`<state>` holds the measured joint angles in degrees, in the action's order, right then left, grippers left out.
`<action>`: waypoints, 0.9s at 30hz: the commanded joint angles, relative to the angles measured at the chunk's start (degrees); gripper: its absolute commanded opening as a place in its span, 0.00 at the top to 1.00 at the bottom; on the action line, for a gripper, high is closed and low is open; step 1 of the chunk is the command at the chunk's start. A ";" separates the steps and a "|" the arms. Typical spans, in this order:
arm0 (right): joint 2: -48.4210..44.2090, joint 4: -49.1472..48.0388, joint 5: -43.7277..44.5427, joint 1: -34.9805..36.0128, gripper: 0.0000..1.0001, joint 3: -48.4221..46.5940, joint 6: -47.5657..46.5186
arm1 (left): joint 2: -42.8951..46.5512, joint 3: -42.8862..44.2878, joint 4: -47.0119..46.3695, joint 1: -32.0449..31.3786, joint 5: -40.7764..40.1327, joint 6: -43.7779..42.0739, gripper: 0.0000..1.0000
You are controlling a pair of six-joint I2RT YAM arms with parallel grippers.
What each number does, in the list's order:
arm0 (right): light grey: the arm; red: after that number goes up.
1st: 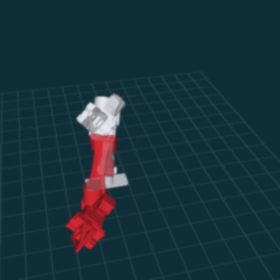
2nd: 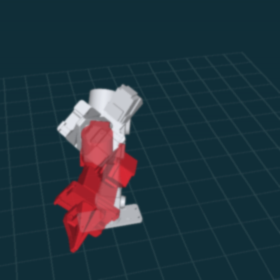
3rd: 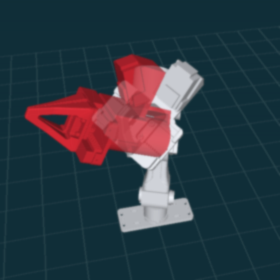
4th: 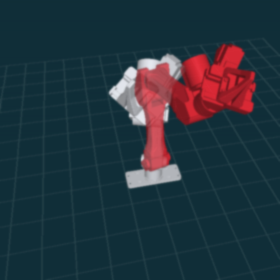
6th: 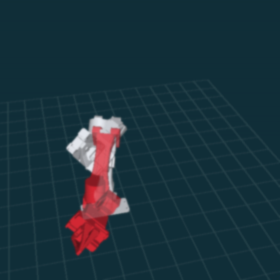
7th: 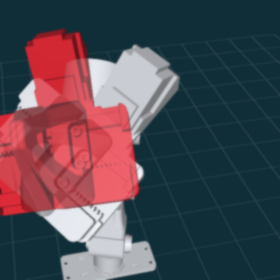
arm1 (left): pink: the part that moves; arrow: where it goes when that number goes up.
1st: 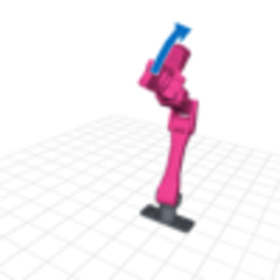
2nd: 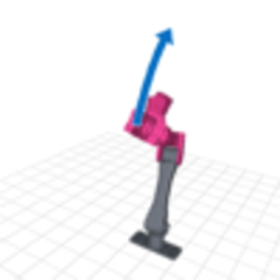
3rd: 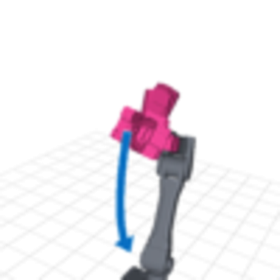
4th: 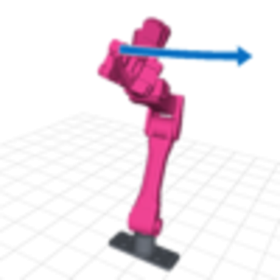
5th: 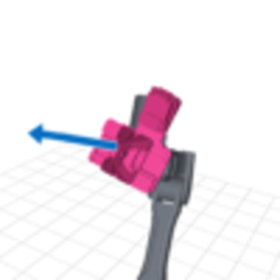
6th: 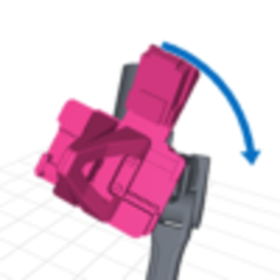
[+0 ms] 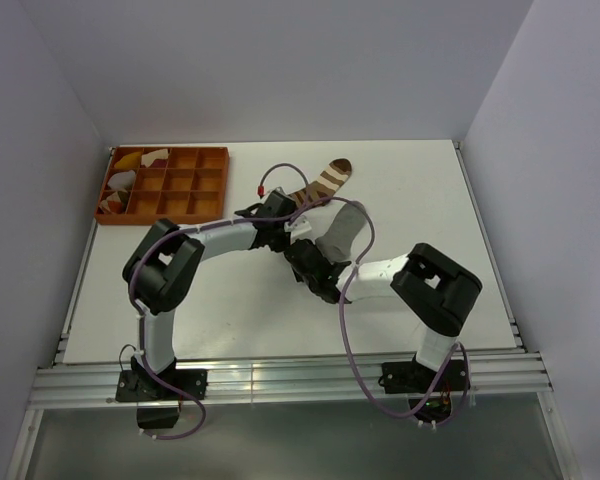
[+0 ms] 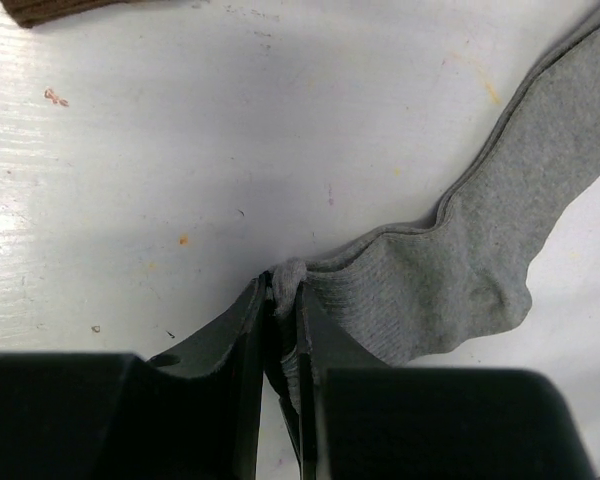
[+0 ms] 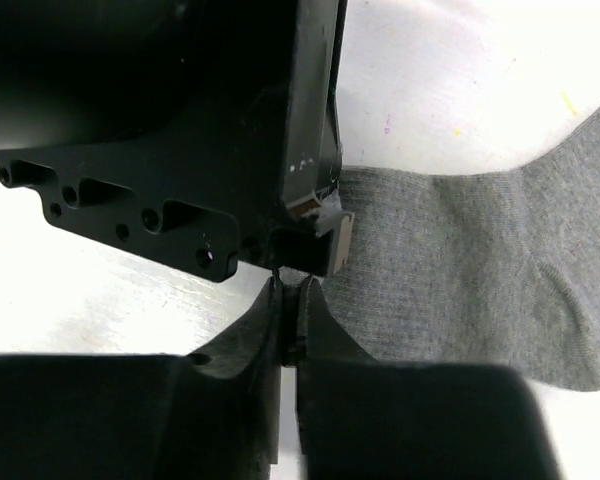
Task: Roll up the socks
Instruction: Roll the sock at the center of the board.
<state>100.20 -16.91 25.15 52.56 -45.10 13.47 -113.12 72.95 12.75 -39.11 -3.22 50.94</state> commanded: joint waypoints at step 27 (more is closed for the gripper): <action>-3.09 -5.32 -48.58 -23.36 1.00 12.13 18.95 | 18.20 -21.26 -21.00 4.05 0.23 11.11 0.23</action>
<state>95.70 -22.65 -13.63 32.91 -37.19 27.73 -97.93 53.30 -0.32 -35.27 -2.87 61.01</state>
